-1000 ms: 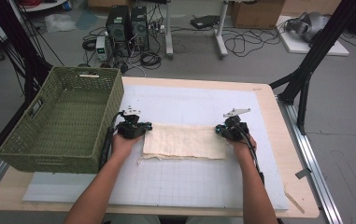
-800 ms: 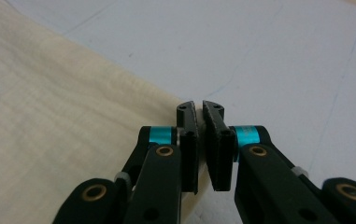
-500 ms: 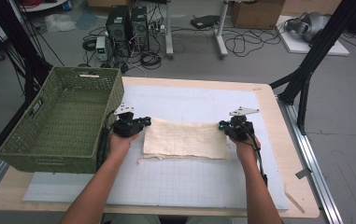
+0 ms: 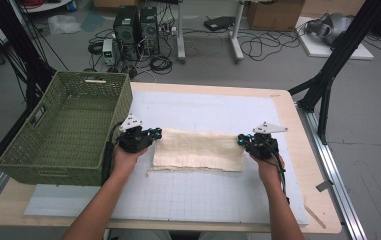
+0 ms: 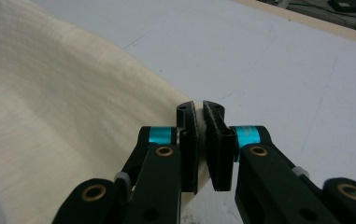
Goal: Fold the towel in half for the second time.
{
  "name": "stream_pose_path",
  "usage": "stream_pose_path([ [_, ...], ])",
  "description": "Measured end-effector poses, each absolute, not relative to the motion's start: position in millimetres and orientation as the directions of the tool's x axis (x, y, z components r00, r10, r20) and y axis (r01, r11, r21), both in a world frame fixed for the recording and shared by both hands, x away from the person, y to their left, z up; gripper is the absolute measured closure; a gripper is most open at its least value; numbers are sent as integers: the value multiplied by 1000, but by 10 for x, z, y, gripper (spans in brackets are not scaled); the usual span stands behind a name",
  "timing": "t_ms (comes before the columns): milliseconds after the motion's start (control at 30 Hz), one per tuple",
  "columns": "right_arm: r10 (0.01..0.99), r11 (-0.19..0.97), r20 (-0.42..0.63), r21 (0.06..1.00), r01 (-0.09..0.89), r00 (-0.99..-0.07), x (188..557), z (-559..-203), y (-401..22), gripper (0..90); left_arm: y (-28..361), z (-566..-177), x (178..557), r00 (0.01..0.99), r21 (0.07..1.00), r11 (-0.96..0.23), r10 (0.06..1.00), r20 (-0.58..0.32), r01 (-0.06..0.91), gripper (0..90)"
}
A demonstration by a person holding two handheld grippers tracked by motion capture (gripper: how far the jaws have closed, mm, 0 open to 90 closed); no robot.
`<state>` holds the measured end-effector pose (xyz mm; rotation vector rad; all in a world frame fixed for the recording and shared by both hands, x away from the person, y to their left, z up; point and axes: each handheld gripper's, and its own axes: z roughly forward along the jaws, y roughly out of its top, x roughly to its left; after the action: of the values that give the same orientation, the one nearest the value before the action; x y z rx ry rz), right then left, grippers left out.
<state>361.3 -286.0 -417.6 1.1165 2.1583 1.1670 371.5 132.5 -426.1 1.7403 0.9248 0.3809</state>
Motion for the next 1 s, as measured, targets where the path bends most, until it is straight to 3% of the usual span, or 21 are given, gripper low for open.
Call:
stream_pose_path([
  [633,768,350,-23,852,389,-640,3215,-4274,-2876,850,1363,-4326,3361,693,908,-183,706,-145,376,845],
  [1000,731,406,-42,829,385,-681,3073,-4349,-2888,850,1383,-4472,3179,696,875,-228,701,-158,428,842],
])
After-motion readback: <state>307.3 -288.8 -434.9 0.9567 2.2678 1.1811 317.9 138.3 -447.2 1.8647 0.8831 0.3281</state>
